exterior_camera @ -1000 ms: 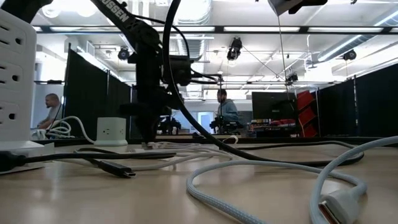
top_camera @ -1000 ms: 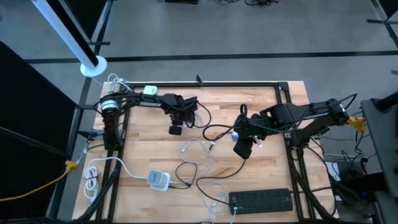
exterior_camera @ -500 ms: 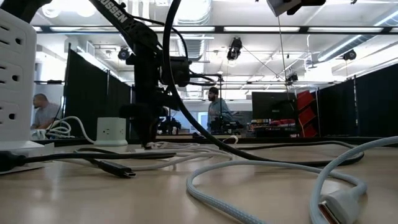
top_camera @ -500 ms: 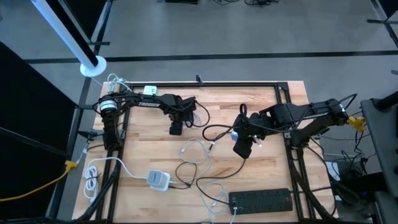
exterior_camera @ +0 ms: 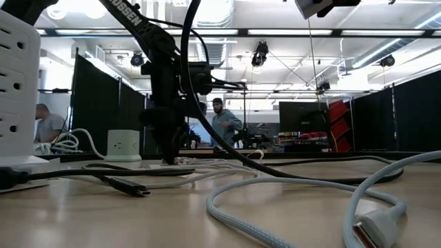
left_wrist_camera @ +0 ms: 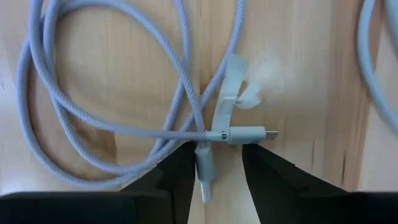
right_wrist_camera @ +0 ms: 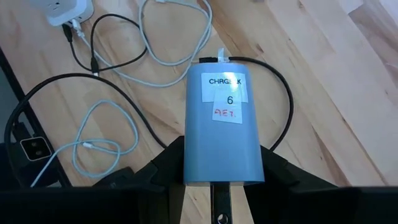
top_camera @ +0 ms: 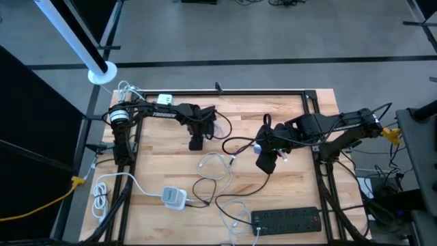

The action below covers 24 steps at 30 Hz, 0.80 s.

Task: Insert USB
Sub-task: Insert the purple charger cable into the purple charger adapter

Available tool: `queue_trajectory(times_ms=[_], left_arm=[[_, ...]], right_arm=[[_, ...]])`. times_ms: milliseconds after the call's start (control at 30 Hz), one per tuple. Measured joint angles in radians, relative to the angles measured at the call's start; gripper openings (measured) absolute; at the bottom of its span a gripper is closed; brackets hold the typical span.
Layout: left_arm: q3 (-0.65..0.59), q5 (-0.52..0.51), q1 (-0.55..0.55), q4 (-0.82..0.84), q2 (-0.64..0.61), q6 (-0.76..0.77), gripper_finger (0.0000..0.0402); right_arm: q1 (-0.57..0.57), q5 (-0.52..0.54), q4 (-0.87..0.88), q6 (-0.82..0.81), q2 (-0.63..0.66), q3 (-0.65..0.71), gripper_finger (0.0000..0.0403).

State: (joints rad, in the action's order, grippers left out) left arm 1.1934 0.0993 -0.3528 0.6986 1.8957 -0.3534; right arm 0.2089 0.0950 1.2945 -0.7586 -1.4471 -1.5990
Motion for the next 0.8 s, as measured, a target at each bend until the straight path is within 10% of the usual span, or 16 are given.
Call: queue_trajectory(times_ms=[800], left_arm=[[-0.004, 0.043, -0.002, -0.098, 0.035, 0.270, 0.0018]], right_arm=[[0.000, 0.011, -0.025, 0.000, 0.000, 0.000, 0.0115]])
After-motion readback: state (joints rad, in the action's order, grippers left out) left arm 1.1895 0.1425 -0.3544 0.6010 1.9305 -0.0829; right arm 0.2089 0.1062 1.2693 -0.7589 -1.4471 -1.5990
